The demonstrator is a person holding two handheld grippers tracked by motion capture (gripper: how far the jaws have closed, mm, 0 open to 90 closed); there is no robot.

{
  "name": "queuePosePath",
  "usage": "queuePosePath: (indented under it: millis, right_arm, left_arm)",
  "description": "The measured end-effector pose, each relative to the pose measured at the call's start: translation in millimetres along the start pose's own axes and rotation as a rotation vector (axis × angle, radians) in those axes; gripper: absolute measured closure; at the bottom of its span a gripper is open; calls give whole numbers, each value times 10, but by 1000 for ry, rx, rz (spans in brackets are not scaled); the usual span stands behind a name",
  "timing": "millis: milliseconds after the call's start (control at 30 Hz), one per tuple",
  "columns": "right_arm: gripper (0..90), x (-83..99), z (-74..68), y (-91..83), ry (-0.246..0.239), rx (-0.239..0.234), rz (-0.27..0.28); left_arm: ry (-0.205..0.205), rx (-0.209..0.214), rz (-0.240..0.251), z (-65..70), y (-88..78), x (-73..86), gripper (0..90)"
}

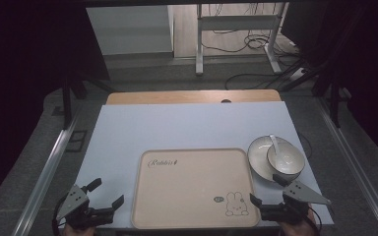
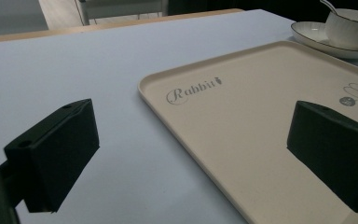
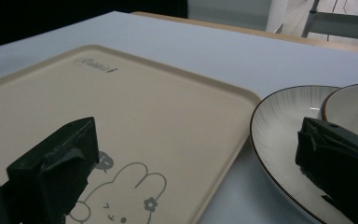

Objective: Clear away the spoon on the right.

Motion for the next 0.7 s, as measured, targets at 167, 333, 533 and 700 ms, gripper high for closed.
queuePosePath:
  millis: [167,333,533,700]
  right_arm:
    - [0,6,22,1,-10,23,-4]
    - [0,32,23,30,15,16,-15]
    - [0,30,5,35,13,3,-16]
    - [0,39,-14,46,3,-3,-27]
  left_arm:
    - [1,-6,-2,-10,0,8,21]
    - [2,-6,-2,-12,0,8,22]
    - [0,-5,-2,-10,-4,7,28]
    - [-1,-4,-3,-6,-6,8,34]
Point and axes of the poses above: each handheld gripper's, and its own axes: y roughly forward along the jaws, x roughly out of its underside, z roughly to its right, the point moved 10 cm from there along y, roughly forward along the jaws, and after that the axes turned 3 degrees about -z, right-handed, at the moved point
